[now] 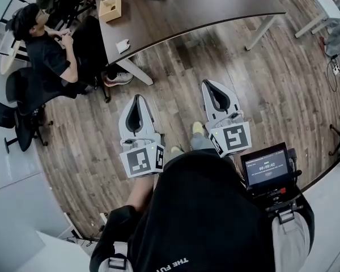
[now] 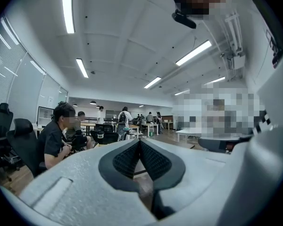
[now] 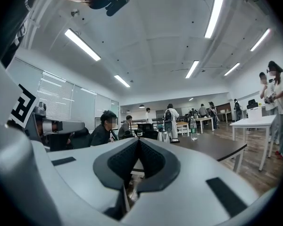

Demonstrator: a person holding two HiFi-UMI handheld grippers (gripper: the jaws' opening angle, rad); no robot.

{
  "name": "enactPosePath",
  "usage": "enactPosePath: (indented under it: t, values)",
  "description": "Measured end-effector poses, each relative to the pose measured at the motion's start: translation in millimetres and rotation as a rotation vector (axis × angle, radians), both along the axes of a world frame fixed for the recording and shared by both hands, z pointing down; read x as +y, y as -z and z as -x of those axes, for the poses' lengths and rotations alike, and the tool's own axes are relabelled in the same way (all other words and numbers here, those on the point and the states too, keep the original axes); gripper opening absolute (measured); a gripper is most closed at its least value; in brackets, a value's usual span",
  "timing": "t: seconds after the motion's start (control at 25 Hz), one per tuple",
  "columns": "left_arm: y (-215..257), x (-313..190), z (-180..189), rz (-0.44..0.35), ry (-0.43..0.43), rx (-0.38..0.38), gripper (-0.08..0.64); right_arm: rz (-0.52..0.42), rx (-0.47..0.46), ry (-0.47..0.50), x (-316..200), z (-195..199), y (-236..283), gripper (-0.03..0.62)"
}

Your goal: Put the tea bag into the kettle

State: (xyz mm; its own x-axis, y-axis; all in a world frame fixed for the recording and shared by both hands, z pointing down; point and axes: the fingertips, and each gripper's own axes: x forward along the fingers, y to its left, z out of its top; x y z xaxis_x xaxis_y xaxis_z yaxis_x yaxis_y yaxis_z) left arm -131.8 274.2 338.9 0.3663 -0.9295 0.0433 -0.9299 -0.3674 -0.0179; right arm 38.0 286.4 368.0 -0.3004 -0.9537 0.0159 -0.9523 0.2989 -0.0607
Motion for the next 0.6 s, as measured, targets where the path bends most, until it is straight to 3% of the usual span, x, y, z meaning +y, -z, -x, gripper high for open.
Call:
enactPosePath:
  t: [0.2,0.6]
  values:
    - [-4,-37,-7,0.017,0.027,-0.021,0.003,0.034,-0.026,0.025,-41,-7,-11,0.005]
    - [-8,-30,-4,0.019,0.058,-0.031,0.003,0.036,-0.046,0.057,-38,-2,-14,0.005]
